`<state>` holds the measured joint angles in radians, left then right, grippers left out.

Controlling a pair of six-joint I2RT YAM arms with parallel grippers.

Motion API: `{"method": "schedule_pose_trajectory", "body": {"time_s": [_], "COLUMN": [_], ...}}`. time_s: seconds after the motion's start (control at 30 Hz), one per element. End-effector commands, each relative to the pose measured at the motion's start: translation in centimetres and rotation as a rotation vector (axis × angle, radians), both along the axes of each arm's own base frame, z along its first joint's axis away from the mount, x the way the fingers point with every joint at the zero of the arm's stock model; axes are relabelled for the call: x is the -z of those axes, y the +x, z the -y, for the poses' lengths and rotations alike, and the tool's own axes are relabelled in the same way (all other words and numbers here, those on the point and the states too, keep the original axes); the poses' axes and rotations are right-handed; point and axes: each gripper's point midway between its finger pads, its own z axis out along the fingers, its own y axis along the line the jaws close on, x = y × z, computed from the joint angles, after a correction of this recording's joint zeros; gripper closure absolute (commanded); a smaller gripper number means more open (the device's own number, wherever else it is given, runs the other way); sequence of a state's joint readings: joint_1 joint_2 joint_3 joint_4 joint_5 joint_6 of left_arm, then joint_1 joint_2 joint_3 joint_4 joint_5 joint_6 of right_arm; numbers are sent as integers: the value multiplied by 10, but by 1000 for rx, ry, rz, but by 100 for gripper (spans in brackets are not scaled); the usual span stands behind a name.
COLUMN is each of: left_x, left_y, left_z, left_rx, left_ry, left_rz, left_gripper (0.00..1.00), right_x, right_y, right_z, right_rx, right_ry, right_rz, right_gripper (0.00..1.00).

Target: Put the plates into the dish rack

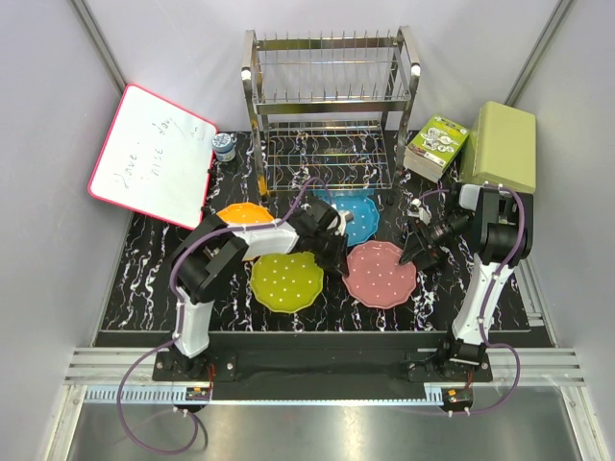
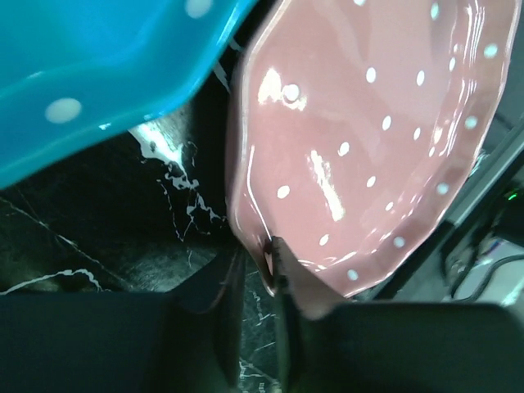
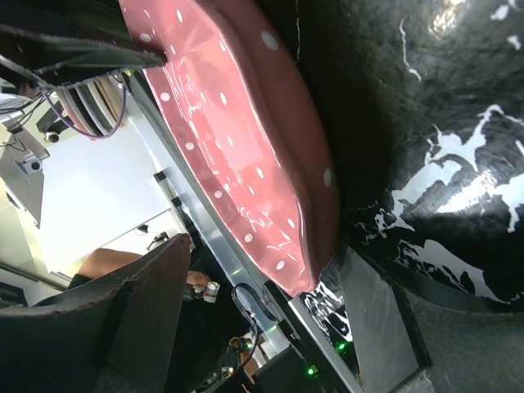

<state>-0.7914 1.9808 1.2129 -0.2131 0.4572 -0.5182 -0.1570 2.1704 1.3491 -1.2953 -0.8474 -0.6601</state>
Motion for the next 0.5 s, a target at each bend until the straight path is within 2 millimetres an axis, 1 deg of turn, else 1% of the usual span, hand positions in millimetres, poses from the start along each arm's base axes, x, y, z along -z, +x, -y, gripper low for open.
{"method": "schedule_pose_trajectory", "body": {"time_s": [0.0, 0.07, 0.1, 0.17, 0.27, 0.33, 0.37, 0.47], "left_x": [-12, -17, -16, -16, -18, -20, -22, -28], "left_y": [5, 8, 8, 9, 10, 12, 14, 21], "left_z": [41, 48, 50, 53, 57, 58, 58, 59], "left_rx": [10, 2, -3, -18, -32, -38, -45, -49], "left_ry": [-129, -155, -160, -174, -185, -189, -191, -197], "left_rz": [-31, -36, -40, -49, -53, -39, -32, 4], "left_gripper": [90, 92, 96, 99, 100, 100, 100, 100], "right_x": [1, 3, 3, 2, 2, 1, 1, 3], "right_y": [17, 16, 15, 14, 16, 17, 17, 14], "right_z": [-7, -6, -5, -5, -6, -7, -6, -5], "right_rx": [3, -2, -8, -8, -2, 2, 1, -10], "right_ry": [25, 18, 12, 16, 27, 27, 26, 14], "right_rz": [98, 96, 95, 99, 101, 97, 97, 97], "right_gripper": [21, 22, 22, 28, 36, 39, 43, 51]}}
